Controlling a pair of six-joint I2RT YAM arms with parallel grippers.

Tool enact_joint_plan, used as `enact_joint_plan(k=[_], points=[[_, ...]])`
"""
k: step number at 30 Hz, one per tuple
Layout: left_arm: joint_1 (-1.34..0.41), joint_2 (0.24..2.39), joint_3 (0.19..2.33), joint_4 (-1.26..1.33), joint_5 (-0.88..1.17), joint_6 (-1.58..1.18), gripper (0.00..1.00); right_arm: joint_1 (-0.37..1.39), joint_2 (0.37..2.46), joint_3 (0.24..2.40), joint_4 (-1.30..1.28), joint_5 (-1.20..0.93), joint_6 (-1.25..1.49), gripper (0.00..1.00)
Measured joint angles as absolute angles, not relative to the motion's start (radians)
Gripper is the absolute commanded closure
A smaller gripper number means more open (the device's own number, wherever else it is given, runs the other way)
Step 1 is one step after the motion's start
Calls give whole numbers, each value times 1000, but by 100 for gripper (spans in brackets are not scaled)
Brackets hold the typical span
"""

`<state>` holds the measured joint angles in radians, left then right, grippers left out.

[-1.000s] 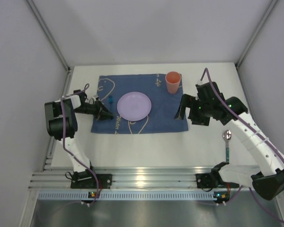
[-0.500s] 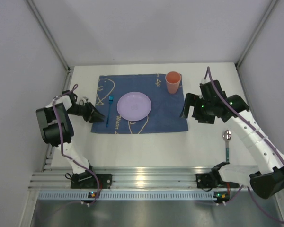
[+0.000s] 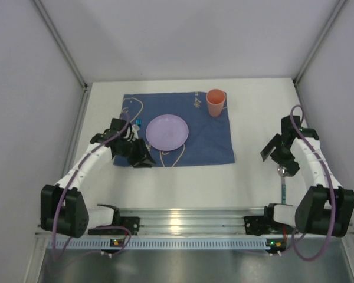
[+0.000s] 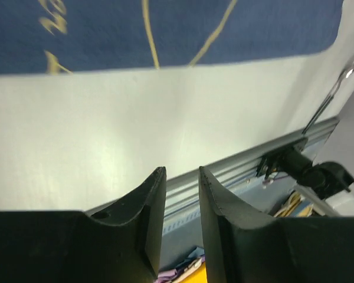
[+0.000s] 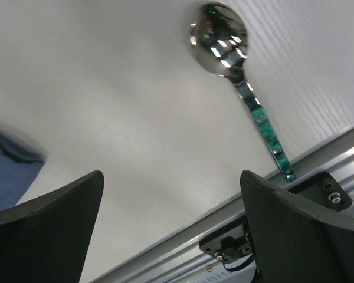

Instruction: Set the dinner table for one person

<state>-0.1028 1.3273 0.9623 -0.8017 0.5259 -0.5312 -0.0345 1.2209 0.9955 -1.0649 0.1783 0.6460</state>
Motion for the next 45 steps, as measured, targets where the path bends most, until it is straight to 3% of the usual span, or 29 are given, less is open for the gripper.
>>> enact_joint_plan(k=[6, 21, 22, 25, 26, 27, 30, 32, 40, 45], points=[[-322, 1171, 748, -765, 469, -706, 66, -213, 1261, 864, -1051, 200, 715, 2], [-332, 1089, 728, -828, 382, -733, 66, -409, 1314, 692, -884, 239, 772, 10], [-332, 1089, 728, -833, 378, -731, 66, -409, 1324, 689, -870, 240, 772, 13], [-332, 1090, 729, -849, 370, -727, 66, -410, 1339, 687, -837, 227, 770, 37], [-332, 1092, 731, -853, 367, -726, 66, -410, 1345, 686, -820, 221, 772, 55], [-332, 1098, 733, -857, 365, -725, 66, -411, 1350, 686, -807, 214, 767, 66], [-333, 1126, 739, -860, 360, -723, 67, -410, 1361, 682, -757, 180, 765, 80], [-333, 1140, 741, -863, 356, -723, 66, -411, 1368, 682, -750, 175, 755, 98], [-333, 1145, 748, -868, 339, -727, 67, -387, 1427, 731, -749, 147, 706, 100], [-333, 1134, 739, -866, 323, -742, 67, -223, 1531, 852, -717, 160, 709, 100]])
